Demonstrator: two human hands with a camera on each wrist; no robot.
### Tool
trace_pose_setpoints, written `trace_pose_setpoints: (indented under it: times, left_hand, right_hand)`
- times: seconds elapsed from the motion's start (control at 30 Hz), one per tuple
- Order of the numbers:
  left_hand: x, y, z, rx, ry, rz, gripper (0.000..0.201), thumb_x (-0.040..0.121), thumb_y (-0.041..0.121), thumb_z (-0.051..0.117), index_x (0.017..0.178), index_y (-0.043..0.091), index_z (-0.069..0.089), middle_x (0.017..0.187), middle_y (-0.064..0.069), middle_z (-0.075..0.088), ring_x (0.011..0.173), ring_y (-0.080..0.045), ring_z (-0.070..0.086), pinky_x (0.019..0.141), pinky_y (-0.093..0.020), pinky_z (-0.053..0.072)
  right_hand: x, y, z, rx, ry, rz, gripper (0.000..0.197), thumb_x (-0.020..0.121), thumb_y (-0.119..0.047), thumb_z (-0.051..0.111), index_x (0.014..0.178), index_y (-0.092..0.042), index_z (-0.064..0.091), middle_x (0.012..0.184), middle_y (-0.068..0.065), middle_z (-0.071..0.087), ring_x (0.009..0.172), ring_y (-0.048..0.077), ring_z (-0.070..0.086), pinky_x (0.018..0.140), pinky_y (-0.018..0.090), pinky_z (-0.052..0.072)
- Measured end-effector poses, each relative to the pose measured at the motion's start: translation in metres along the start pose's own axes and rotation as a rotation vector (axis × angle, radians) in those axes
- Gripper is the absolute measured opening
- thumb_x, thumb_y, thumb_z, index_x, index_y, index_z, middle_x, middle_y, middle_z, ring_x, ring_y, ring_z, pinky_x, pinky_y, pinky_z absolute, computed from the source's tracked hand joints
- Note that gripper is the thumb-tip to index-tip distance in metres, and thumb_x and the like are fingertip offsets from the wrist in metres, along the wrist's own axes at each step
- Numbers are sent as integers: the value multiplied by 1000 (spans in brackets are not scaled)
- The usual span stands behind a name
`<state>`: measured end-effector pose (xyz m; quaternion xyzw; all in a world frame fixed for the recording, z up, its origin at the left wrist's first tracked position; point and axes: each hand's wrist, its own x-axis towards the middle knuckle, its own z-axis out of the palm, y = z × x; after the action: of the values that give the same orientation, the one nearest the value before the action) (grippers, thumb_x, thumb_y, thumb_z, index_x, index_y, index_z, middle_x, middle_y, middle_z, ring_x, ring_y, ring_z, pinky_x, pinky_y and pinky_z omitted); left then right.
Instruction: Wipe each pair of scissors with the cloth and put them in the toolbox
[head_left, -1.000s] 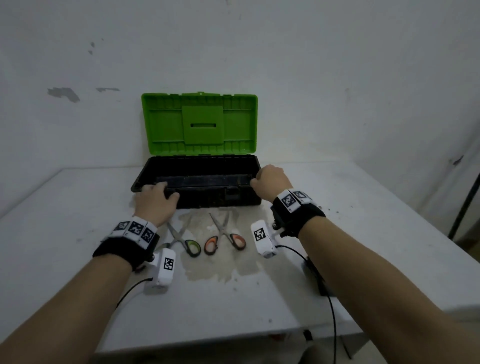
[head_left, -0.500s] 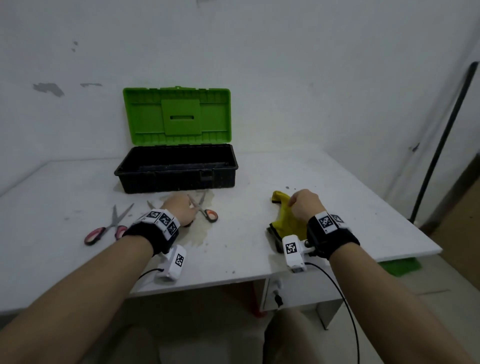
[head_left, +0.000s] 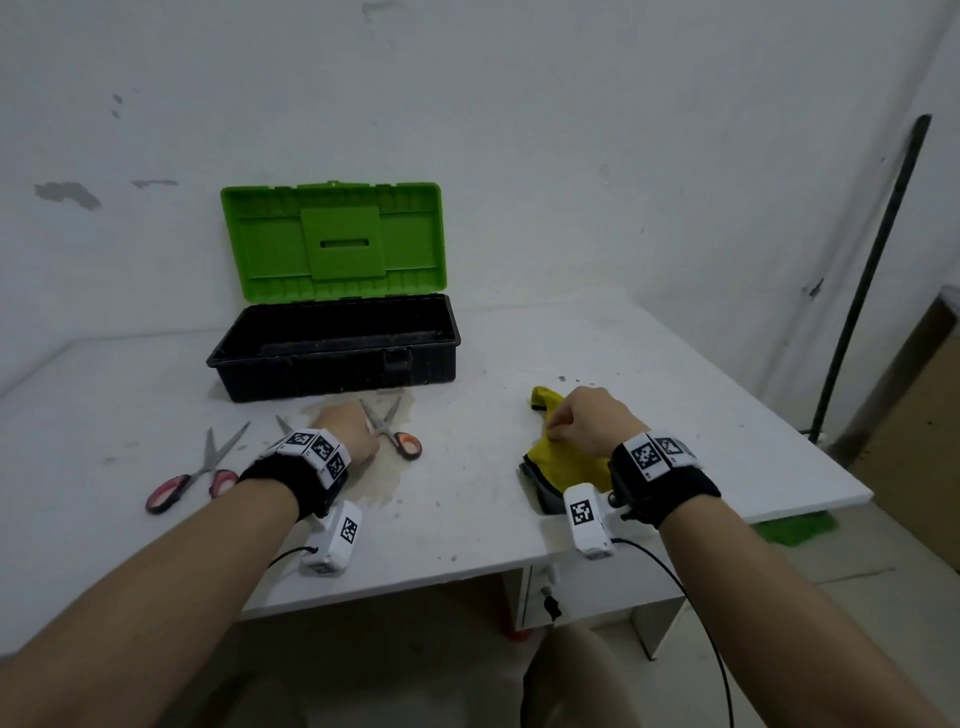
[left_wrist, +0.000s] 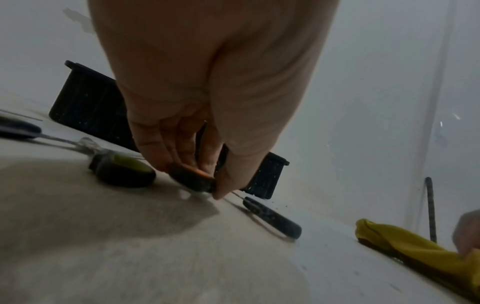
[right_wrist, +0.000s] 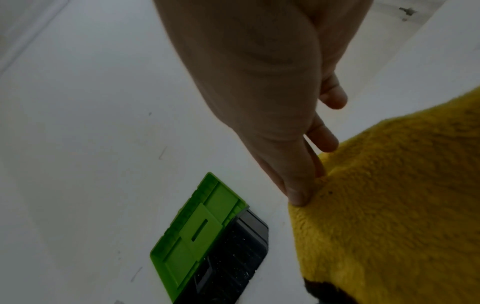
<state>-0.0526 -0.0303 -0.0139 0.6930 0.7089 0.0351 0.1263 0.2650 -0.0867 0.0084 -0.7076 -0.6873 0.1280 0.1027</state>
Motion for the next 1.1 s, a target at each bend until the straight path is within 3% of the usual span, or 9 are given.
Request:
trace_pose_setpoints:
  times: [0.2, 0.27, 0.33, 0.43, 0.5, 0.7, 0.9, 0.97, 1.1]
  left_hand:
    - [-21, 6, -14, -357, 45, -34, 13, 93, 15, 57, 82, 11, 61, 75, -5, 61, 68, -22, 59, 54, -25, 42]
    - [-32, 7, -17, -603, 36, -55, 14, 92, 9, 55, 78, 11, 57, 67, -8, 59, 51, -18, 51, 39, -20, 36]
    - [-41, 6, -18, -762, 17, -37, 16, 91, 5, 52, 76, 11, 54, 63, -8, 53, 46, -16, 43, 37, -19, 31]
    - [-55, 1, -17, -1050, -52, 9, 20, 90, 1, 50, 74, 14, 50, 65, -7, 53, 46, -13, 37, 41, -21, 26]
    - [-65, 0, -16, -1206, -141, 37, 21, 94, 4, 49, 75, 14, 49, 64, -5, 53, 45, -11, 32, 42, -21, 19]
    - [-71, -1, -6, -1181, -190, 97, 14, 97, 16, 60, 84, 11, 62, 59, 1, 51, 45, -9, 33, 41, -19, 23]
    - [-67, 1, -1, -1194, -211, 131, 14, 97, 15, 60, 85, 8, 64, 58, -1, 49, 43, -9, 29, 38, -18, 22]
    - [-65, 2, 1, -1208, -216, 128, 15, 97, 15, 60, 84, 8, 64, 58, 0, 49, 43, -9, 29, 38, -18, 21]
    - [-65, 8, 3, -1213, -233, 135, 10, 95, 12, 63, 86, 8, 65, 57, 1, 50, 43, -9, 29, 38, -18, 21]
  right_hand:
    - [3, -3, -12, 110, 198, -128, 13, 95, -34, 57, 97, -27, 69, 102, -1, 70, 95, 22, 62, 87, 39, 50]
    - [3, -5, -10, 182, 243, -188, 15, 101, -33, 46, 99, -25, 58, 91, 3, 70, 83, 25, 60, 91, 41, 45]
    - [1, -10, -7, 252, 288, -260, 14, 103, -31, 39, 97, -25, 50, 72, 3, 63, 69, 22, 55, 94, 35, 37]
    - [-7, -29, -5, 426, 323, -342, 13, 105, -33, 37, 98, -27, 46, 63, 6, 53, 57, 16, 49, 64, 30, 39]
    - [-11, -43, -3, 492, 329, -355, 16, 105, -33, 34, 97, -25, 44, 65, 4, 49, 57, 13, 47, 58, 27, 36]
    - [-15, -59, 10, 594, 72, -296, 14, 102, -28, 40, 103, -25, 54, 96, -11, 63, 90, 9, 59, 74, 24, 44]
    - [-15, -54, 13, 640, 264, -347, 12, 94, -30, 63, 91, -28, 74, 95, -15, 72, 95, -2, 63, 79, 9, 45]
    - [-13, -55, 14, 696, 352, -344, 12, 94, -28, 63, 89, -26, 73, 90, -13, 72, 92, -1, 64, 80, 12, 46]
    - [-13, -64, 21, 645, 378, -375, 16, 101, -28, 49, 87, -27, 58, 72, 3, 59, 65, 13, 53, 61, 25, 42]
